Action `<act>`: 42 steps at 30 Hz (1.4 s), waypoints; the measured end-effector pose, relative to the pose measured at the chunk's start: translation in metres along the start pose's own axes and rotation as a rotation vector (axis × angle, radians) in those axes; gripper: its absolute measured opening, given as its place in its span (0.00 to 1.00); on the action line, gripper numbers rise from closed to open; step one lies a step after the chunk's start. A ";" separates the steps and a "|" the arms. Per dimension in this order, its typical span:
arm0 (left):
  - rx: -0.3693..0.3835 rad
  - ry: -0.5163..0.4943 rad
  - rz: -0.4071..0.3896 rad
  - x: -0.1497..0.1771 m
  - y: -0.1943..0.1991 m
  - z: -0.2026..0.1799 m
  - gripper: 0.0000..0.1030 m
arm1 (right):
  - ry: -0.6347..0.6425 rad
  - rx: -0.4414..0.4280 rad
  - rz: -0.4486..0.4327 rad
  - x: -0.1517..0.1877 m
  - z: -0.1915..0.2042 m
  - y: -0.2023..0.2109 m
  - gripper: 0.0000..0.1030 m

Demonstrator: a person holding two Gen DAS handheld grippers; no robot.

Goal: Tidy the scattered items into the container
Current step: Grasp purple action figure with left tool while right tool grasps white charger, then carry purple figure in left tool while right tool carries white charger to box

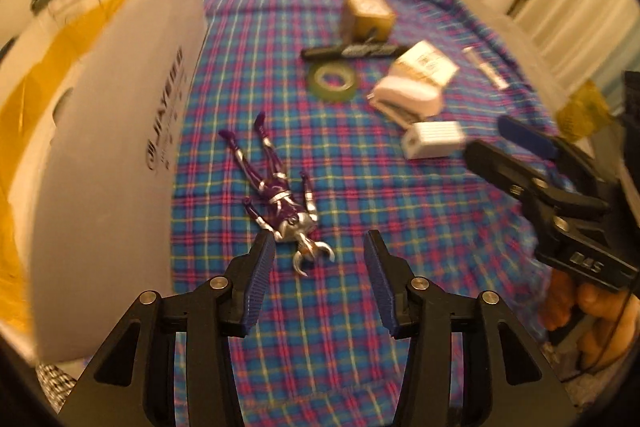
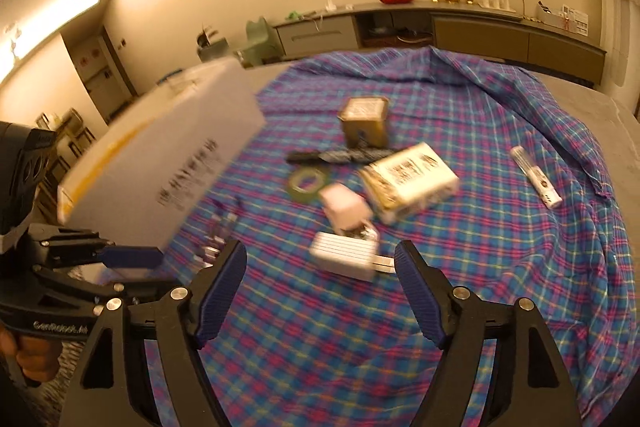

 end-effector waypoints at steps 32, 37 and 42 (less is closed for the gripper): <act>-0.013 -0.105 -0.187 -0.022 0.002 -0.024 0.47 | -0.001 -0.193 0.075 0.018 0.013 -0.014 0.38; -0.011 -0.122 -0.228 -0.019 0.023 -0.032 0.47 | -0.027 -0.198 0.056 0.019 0.013 -0.003 0.38; 0.004 -0.125 -0.257 -0.011 0.040 -0.033 0.47 | -0.048 -0.209 0.042 0.024 0.016 0.010 0.38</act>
Point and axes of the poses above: each gripper's, at about its wrist camera, not at the fingertips, and y roughly against the way its jaws point, z to its left, x to its underside, the point moved 10 cm from there along -y, roughly the way its jaws point, and after that the axes turned 14 degrees about z, right-handed, at the moved point
